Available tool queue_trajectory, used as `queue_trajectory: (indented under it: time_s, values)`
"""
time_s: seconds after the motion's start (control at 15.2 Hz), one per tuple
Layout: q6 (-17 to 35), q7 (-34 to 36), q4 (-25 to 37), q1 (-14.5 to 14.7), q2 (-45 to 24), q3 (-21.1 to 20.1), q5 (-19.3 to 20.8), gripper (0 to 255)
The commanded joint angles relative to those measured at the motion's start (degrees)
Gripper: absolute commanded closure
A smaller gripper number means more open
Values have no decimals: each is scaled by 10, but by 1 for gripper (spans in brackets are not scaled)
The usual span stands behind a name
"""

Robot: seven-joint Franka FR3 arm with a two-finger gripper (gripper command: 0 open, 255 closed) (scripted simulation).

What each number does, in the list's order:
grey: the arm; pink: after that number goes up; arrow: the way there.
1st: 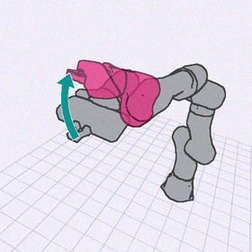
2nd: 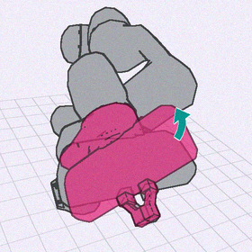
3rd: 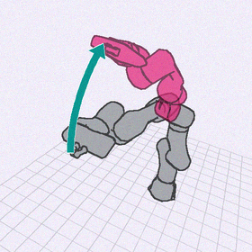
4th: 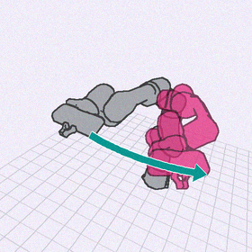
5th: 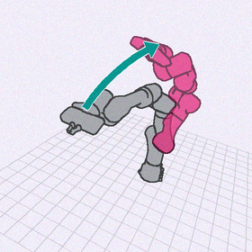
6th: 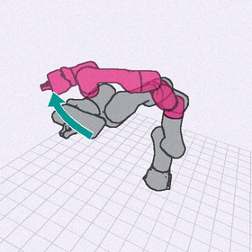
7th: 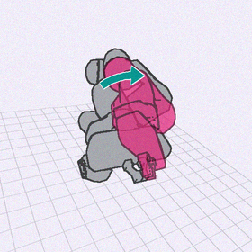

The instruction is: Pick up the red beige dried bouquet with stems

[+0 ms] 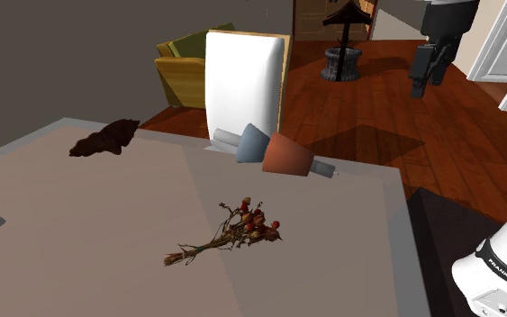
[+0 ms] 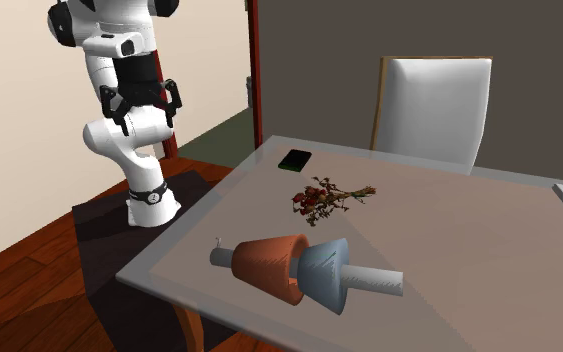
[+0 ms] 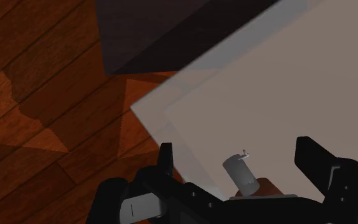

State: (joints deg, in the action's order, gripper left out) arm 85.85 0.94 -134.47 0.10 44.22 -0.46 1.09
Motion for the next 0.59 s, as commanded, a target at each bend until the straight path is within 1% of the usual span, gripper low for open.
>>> queue_trajectory:
  time_s: [0.0, 0.53]
  values:
    - [0, 0, 0, 0, 0, 0, 0, 0]
    - [106, 71, -6, 31, -91, -75, -44, 0]
